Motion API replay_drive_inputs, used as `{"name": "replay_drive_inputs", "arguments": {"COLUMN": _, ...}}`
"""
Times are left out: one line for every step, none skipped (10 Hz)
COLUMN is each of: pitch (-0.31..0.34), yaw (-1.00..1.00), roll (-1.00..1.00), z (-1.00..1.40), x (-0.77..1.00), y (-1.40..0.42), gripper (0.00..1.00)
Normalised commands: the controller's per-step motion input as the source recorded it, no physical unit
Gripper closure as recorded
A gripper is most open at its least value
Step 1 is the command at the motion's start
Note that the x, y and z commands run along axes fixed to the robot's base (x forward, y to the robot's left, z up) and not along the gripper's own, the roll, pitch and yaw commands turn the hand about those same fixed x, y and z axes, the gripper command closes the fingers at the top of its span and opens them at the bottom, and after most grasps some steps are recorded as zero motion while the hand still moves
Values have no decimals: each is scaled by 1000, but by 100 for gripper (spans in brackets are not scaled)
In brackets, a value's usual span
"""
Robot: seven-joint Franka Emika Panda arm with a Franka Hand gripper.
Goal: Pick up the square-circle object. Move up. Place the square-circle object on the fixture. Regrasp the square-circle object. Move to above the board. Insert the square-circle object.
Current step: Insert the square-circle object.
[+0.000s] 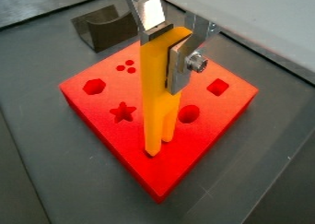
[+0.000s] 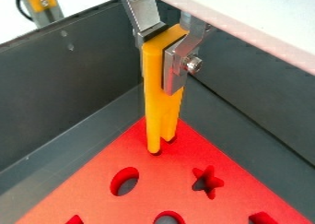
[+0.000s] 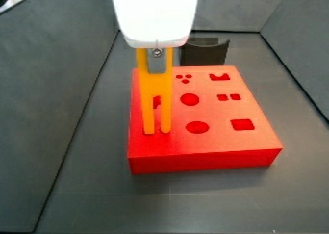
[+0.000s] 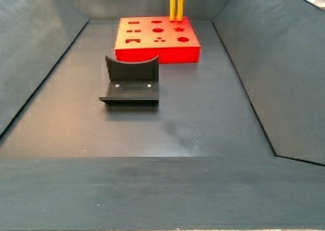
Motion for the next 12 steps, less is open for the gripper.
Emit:
{"name": "replay_drive_inputs", "arguments": {"pitch": -59, "yaw": -451, "roll": 0, "z": -46, "x": 3, "y": 57, "gripper": 100}}
{"name": "replay_drive_inputs", "arguments": {"pitch": -76, "yaw": -411, "roll": 0, "z": -71, "x": 43, "y": 74, "gripper": 100}}
{"name": "replay_drive_inputs", "arguments": {"pitch": -93, "yaw": -354, "roll": 0, "z": -103, "x": 66, "y": 57, "gripper": 100}}
{"name": "replay_drive_inputs", "arguments": {"pitch": -126, "yaw": -131, "roll": 26, "z": -174, "x": 0, "y": 0, "gripper": 100}}
{"name": "replay_drive_inputs", "arguments": {"pitch": -114, "yaw": 0, "roll": 39, "z": -229, "x": 11, "y": -43, "gripper": 100}}
{"name": "replay_drive_inputs", "arguments": {"pitch": -66, "yaw": 163, "roll": 50, "z": -231, "x": 29, "y": -31, "gripper": 100}}
{"name": "replay_drive_inputs", "arguments": {"pitch": -27, "yaw": 286, "roll": 54, "z": -206, "x": 0, "y": 0, "gripper": 100}}
{"name": "replay_drive_inputs", "arguments": {"pitch": 0, "yaw": 463, "roll": 86, "z": -194, "x": 0, "y": -17, "gripper": 100}}
{"name": "replay_drive_inputs", "arguments": {"pitch": 0, "yaw": 457, "roll": 90, "z": -186, "x": 0, "y": -57, "gripper": 100}}
{"name": "replay_drive_inputs", "arguments": {"pitch": -21, "yaw": 360, "roll": 76, "z": -183, "x": -17, "y": -117, "gripper": 100}}
{"name": "replay_drive_inputs", "arguments": {"pitch": -43, "yaw": 157, "roll": 63, "z": -174, "x": 0, "y": -186, "gripper": 100}}
{"name": "replay_drive_inputs", "arguments": {"pitch": -31, "yaw": 3, "roll": 50, "z": -171, "x": 51, "y": -123, "gripper": 100}}
